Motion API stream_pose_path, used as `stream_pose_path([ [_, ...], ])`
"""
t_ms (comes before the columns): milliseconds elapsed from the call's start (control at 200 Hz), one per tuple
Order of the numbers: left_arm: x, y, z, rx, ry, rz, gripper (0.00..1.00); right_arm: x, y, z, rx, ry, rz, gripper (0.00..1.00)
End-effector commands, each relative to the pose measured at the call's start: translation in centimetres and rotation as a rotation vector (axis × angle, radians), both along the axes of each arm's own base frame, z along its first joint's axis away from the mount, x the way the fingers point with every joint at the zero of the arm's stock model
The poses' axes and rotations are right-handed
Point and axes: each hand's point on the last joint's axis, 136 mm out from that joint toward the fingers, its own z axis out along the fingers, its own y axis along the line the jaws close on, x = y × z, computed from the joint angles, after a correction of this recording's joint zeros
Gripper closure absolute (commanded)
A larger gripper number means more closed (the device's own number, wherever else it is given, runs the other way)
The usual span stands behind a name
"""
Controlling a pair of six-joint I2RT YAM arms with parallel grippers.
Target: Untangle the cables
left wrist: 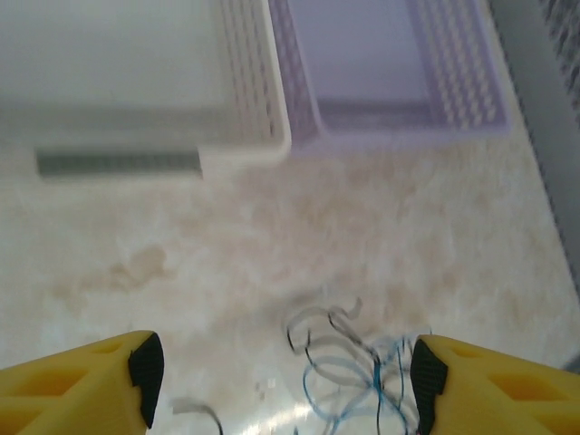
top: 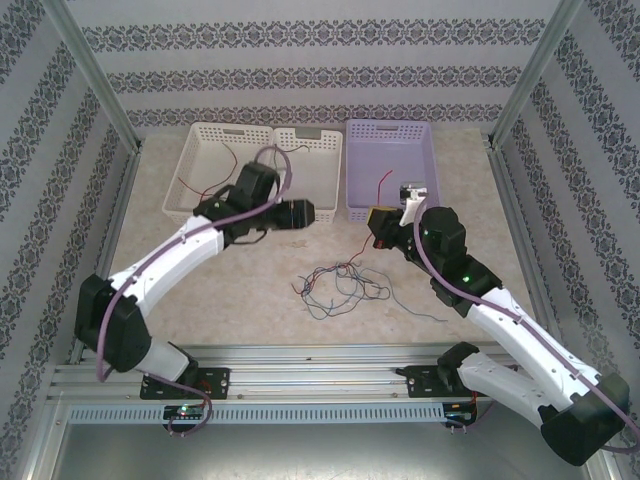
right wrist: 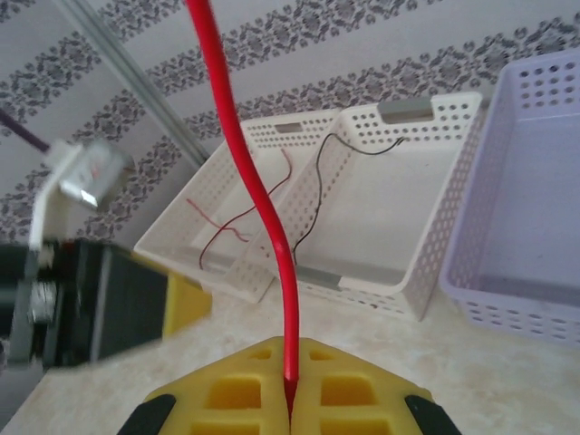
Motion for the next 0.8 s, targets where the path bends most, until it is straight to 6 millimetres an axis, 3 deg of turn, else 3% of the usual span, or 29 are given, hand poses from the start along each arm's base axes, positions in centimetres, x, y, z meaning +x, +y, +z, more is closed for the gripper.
stream_pose_path([
  [0, -2.4, -1.1, -0.7, -0.074, -0.026, -0.054, 0.3, -0.5, 1.0, 1.9, 0.061, -0.02, 0.062, 1.0],
  [145, -4.3, -1.5, -2.4, -0.122, -0.023, -0.083, 0.31, -0.8, 1.2, 1.8, 0.075, -0.013, 0.079, 1.0],
  [315, -6.8, -3.8, -4.5, -0.145, 0.01, -0.181, 0.36, -1.0, 1.7, 1.8, 0.093, -0.004, 0.102, 1.0],
  [649, -10.7, -5.3, -4.5, -0.271, 0.001, -0.295, 0.38, -1.0, 1.6, 1.2, 0.083, 0.001, 0.098, 1.0],
  [794, -11.3, -5.2, -5.2, -0.266, 0.012, -0.305, 0.45, -0.9, 1.7, 1.1, 0.087, 0.003, 0.1, 1.0],
])
